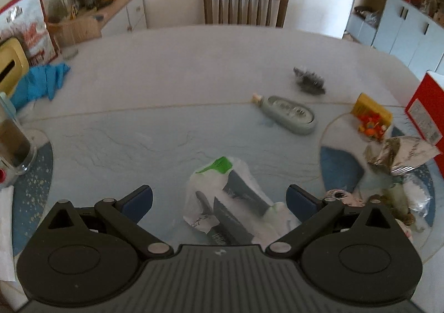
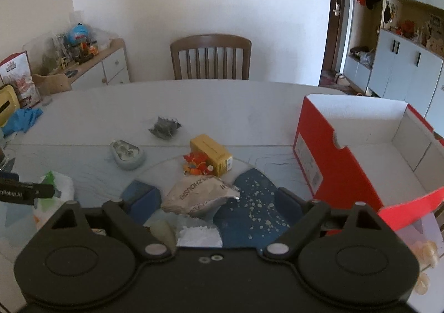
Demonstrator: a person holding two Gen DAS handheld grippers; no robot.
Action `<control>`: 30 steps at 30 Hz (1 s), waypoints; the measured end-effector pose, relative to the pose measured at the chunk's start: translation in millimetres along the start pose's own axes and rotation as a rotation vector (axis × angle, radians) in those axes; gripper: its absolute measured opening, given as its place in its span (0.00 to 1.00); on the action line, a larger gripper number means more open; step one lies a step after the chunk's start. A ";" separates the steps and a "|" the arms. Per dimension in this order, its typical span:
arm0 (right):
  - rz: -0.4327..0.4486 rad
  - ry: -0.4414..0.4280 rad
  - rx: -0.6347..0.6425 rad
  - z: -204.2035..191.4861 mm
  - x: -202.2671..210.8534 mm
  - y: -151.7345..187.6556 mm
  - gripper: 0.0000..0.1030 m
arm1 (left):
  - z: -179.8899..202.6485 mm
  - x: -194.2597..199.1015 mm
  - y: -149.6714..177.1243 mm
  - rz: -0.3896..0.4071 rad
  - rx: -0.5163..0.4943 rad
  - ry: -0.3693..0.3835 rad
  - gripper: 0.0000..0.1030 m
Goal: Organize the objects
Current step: 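Lower both grippers toward the white plastic bag and silver foil bag, then grasp the white plastic bag with the left gripper while the right grasps the silver foil bag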
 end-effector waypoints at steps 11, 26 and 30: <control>-0.092 -0.019 0.009 -5.9 -53.7 -18.6 0.87 | -2.2 -21.9 10.1 -0.084 0.018 -0.012 1.00; -0.255 -0.047 -0.061 -12.9 -93.6 0.3 0.77 | -7.9 -29.2 24.0 -0.146 0.062 0.029 0.93; -0.263 -0.061 -0.091 -14.3 -93.6 -0.2 0.72 | -9.4 -26.5 23.4 -0.137 0.061 0.033 0.86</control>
Point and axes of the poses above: each gripper's, at about its wrist camera, not at the fingertips, and x roughly against the way its jaws point, z to its right, y to its underside, the point moved 8 cm from there along -x, roughly the way its jaws point, and after that the axes turned 12 degrees about x, right-handed, at the moved point
